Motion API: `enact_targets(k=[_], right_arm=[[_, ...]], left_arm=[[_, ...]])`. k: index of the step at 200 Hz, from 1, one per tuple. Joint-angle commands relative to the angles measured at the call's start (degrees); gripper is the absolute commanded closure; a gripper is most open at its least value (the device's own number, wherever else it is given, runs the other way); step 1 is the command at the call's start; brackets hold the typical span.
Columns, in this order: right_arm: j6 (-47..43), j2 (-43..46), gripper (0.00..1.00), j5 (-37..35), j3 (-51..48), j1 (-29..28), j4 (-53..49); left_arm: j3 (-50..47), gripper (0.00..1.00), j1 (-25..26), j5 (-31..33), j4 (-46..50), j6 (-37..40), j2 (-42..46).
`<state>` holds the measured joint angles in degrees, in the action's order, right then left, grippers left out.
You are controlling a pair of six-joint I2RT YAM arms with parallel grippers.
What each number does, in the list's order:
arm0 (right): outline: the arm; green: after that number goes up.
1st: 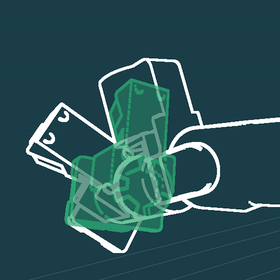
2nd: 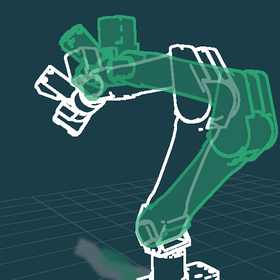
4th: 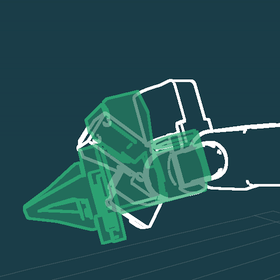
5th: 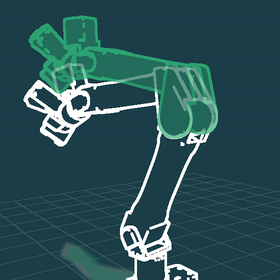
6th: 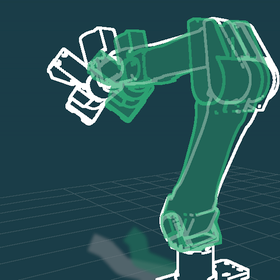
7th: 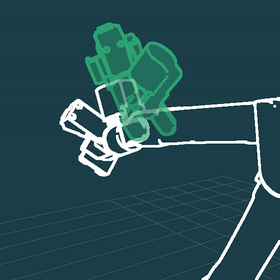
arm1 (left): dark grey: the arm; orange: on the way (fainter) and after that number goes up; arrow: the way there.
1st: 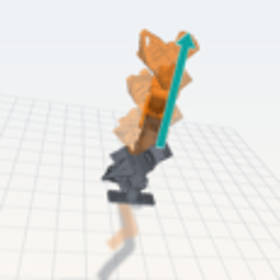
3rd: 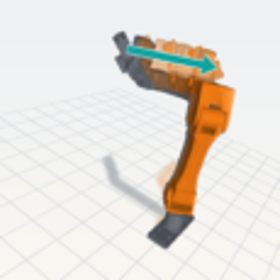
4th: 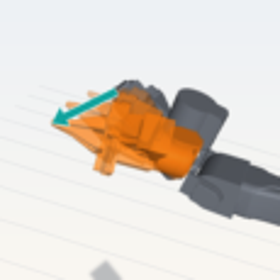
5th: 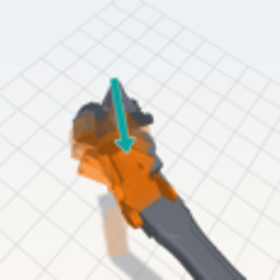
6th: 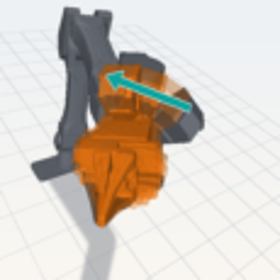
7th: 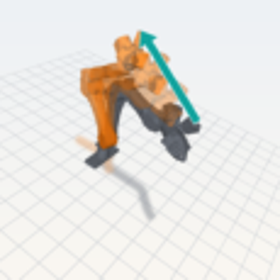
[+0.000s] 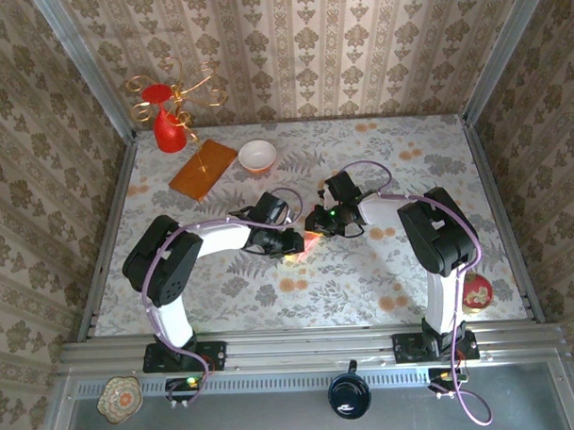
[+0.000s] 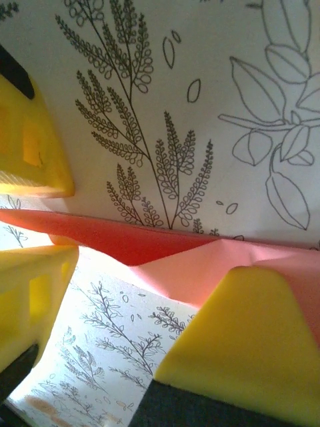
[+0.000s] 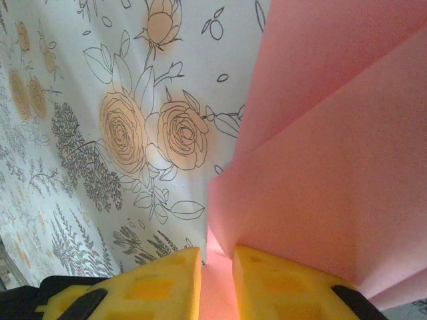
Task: Fold a paper plane with a square sheet of paper (pick it up from the middle)
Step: Fold the wing for the fifth time at the center of the table.
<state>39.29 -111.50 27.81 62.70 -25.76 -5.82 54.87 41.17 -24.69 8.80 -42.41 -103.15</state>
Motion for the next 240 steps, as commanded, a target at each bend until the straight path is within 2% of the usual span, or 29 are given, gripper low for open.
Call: enact_targets(k=[1, 52, 141, 240], right_arm=[[0.4, -0.5, 0.77, -1.9, 0.2, -0.1, -2.3], [0.3, 0.6, 0.77, -2.0, -0.4, -0.1, -1.7], [-2.2, 7.7, 0.76, 1.6, -4.4, -0.9, 0.6], [-2.9, 4.4, 0.79, -1.3, -2.0, -2.2, -3.3]], left_arm=[[1.2, 0.75, 0.0, 1.0, 3.3, -0.3, -2.0], [1.7, 0.76, 0.1, 1.6, 5.8, 0.0, -3.6], [3.5, 0.79, 0.7, 3.9, 10.0, 1.2, -5.8], [4.4, 0.79, 0.9, 4.3, 11.6, 1.9, -7.1]])
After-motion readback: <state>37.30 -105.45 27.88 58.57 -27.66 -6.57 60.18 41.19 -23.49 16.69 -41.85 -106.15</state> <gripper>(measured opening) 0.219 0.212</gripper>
